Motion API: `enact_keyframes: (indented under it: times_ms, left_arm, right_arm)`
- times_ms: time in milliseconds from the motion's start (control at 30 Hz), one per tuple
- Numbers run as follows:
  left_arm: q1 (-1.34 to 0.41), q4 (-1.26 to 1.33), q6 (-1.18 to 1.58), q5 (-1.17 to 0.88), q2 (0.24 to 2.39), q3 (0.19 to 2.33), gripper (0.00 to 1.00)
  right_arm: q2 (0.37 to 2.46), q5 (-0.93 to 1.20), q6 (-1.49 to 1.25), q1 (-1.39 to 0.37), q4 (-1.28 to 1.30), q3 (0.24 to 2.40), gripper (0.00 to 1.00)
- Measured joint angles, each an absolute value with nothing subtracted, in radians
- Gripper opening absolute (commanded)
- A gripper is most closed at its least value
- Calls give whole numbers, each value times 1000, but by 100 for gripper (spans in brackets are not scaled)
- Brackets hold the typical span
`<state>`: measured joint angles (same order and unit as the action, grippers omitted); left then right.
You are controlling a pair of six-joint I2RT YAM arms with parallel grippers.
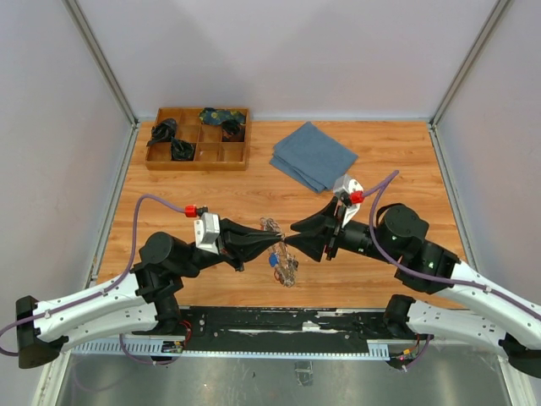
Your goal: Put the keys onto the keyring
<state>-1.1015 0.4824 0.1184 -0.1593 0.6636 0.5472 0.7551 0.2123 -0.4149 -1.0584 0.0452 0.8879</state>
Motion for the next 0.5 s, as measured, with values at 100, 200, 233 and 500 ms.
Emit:
enact_keyframes:
  times_ms: [100,200,233,500]
  left_arm:
    - [-1102,496,121,-199,664,547,0]
    - [-1102,500,125,-228,664,547,0]
    - [-1102,500,126,-236,664,547,0]
    - [-1102,501,133,-288,667,547,1]
  right_arm:
    - [732,256,-284,-1058,1,884,32]
    - [702,300,-172,-1058,-41,878,28]
    - [697,314,-143,-1058,-49,878,27]
    - [687,414,43,-1058,-17,878,22]
